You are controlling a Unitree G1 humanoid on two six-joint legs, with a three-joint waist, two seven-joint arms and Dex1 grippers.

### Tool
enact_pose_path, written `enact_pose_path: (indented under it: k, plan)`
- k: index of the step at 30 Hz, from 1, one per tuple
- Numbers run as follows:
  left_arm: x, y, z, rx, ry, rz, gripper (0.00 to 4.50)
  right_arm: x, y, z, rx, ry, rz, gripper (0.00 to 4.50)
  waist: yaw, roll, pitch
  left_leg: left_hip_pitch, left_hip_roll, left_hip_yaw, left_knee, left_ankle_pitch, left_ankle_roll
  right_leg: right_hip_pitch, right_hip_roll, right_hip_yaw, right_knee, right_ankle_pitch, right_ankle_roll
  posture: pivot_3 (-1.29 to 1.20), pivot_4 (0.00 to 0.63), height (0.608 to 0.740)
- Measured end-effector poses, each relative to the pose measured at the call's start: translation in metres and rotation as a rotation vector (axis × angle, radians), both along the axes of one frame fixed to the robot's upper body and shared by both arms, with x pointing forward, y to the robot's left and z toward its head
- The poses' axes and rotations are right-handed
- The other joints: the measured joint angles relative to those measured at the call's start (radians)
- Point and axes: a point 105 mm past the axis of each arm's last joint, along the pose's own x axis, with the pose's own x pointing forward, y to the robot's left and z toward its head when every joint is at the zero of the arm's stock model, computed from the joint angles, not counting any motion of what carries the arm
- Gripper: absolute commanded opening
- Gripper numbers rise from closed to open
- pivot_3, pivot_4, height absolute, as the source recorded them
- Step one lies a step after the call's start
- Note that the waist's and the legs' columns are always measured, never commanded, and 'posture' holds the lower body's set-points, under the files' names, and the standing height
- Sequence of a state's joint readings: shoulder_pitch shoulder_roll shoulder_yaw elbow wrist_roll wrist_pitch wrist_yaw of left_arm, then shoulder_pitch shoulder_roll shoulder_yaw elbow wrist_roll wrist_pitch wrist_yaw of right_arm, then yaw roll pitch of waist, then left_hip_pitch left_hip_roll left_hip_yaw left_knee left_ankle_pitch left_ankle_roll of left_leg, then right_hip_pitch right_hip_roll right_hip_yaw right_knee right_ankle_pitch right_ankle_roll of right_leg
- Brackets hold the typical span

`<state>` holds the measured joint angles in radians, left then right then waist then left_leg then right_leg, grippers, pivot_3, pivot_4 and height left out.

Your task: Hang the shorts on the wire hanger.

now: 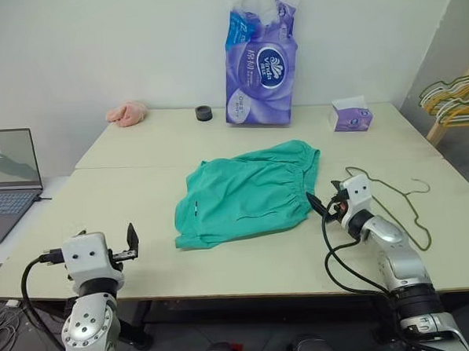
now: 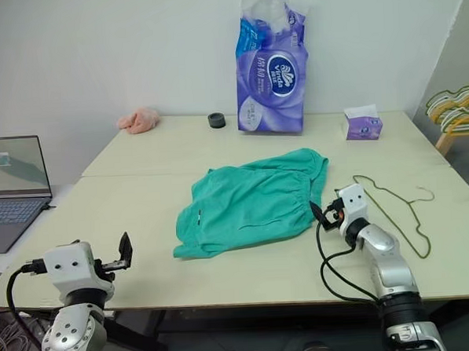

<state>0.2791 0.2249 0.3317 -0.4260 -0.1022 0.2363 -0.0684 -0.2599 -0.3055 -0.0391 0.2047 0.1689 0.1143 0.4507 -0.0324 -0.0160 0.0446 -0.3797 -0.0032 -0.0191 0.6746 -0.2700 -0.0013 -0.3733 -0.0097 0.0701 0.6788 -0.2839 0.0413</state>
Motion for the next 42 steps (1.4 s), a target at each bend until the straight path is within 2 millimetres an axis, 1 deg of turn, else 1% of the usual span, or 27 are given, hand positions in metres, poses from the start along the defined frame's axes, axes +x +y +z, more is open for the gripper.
enact_pose_path:
  k: [4, 17, 22, 25, 30, 32, 33, 35, 36, 38, 40, 42]
  plan:
    - [0.001, -0.003, -0.002, 0.005, 0.008, -0.02, 4.5, 0.0, 0.0, 0.001, 0.0, -0.004, 0.001, 4.45, 0.0, 0.0, 0.0, 0.0, 0.0, 0.0, 0.0, 0.0, 0.0, 0.0, 0.0, 0.0, 0.0, 0.0, 0.0, -0.02, 0.016, 0.74]
    - [0.001, -0.003, -0.001, 0.012, 0.008, -0.027, 4.5, -0.001, 0.001, 0.0, 0.0, -0.001, 0.005, 4.45, 0.0, 0.001, 0.001, 0.0, 0.0, 0.0, 0.0, 0.0, 0.0, 0.0, 0.0, 0.001, 0.0, -0.001, 0.0, -0.02, 0.016, 0.74]
    - [0.002, -0.005, 0.0, 0.006, 0.006, -0.047, 4.5, -0.001, 0.001, 0.0, 0.0, 0.0, 0.006, 4.45, -0.001, 0.0, 0.001, 0.0, 0.001, 0.0, -0.001, 0.0, 0.0, 0.0, 0.0, 0.001, 0.0, -0.002, -0.003, -0.03, 0.015, 0.74]
    - [0.002, -0.008, 0.001, -0.018, -0.006, -0.09, 4.5, -0.001, 0.002, 0.0, 0.0, 0.0, 0.009, 4.45, -0.001, 0.0, 0.001, 0.0, 0.001, 0.0, -0.003, 0.0, 0.0, -0.001, 0.0, 0.001, 0.0, -0.003, -0.003, -0.03, 0.017, 0.74]
    - [0.001, -0.017, 0.001, -0.024, 0.002, -0.194, 4.5, -0.002, 0.004, 0.002, -0.013, -0.015, 0.043, 4.45, -0.003, 0.0, 0.002, 0.002, 0.001, 0.001, -0.007, 0.0, 0.0, -0.001, 0.0, 0.002, -0.001, -0.006, -0.008, -0.06, 0.02, 0.74]
    - [0.003, -0.028, 0.001, -0.009, 0.019, -0.273, 4.5, -0.006, 0.008, 0.005, -0.032, -0.021, 0.1, 4.45, -0.004, 0.0, 0.003, 0.003, 0.0, 0.001, -0.009, 0.0, 0.0, -0.001, 0.0, 0.002, -0.001, -0.006, -0.008, -0.07, 0.022, 0.74]
    - [0.004, -0.036, -0.001, -0.003, 0.037, -0.339, 4.5, -0.011, 0.011, 0.01, -0.044, -0.027, 0.157, 4.45, -0.003, 0.001, 0.003, 0.003, 0.0, 0.0, -0.009, 0.0, 0.0, -0.001, 0.0, 0.002, -0.001, -0.007, -0.008, -0.07, 0.022, 0.74]
    - [0.004, -0.058, -0.005, 0.007, 0.094, -0.51, 4.5, -0.029, 0.024, 0.021, -0.087, -0.041, 0.348, 4.45, -0.007, 0.002, 0.004, 0.004, 0.001, 0.0, -0.011, 0.0, 0.0, -0.001, 0.0, 0.001, -0.001, -0.008, -0.006, -0.09, 0.025, 0.74]
    - [0.004, -0.064, -0.006, 0.015, 0.108, -0.555, 4.5, -0.034, 0.03, 0.024, -0.1, -0.046, 0.404, 4.45, -0.011, 0.002, 0.005, 0.004, 0.001, 0.0, -0.012, 0.0, 0.0, -0.001, 0.0, 0.001, -0.001, -0.008, -0.005, -0.1, 0.026, 0.74]
    - [0.002, -0.076, -0.009, 0.057, 0.157, -0.677, 4.5, -0.051, 0.041, 0.029, -0.158, -0.05, 0.561, 4.45, -0.022, 0.002, 0.007, 0.004, 0.002, 0.0, -0.013, 0.0, 0.0, -0.001, 0.0, 0.0, -0.001, -0.009, -0.006, -0.1, 0.026, 0.74]
    - [0.003, -0.082, -0.01, 0.115, 0.198, -0.769, 4.5, -0.069, 0.046, 0.029, -0.235, -0.028, 0.708, 4.45, -0.028, 0.002, 0.01, 0.004, 0.002, -0.001, -0.014, 0.0, 0.0, -0.001, 0.0, -0.001, -0.001, -0.01, -0.007, -0.11, 0.027, 0.74]
    - [0.007, -0.083, -0.01, 0.153, 0.219, -0.809, 4.5, -0.079, 0.05, 0.029, -0.273, -0.013, 0.788, 4.45, -0.031, 0.002, 0.013, 0.005, 0.003, -0.001, -0.014, 0.0, 0.0, 0.0, 0.0, -0.001, 0.0, -0.01, -0.008, -0.12, 0.029, 0.74]
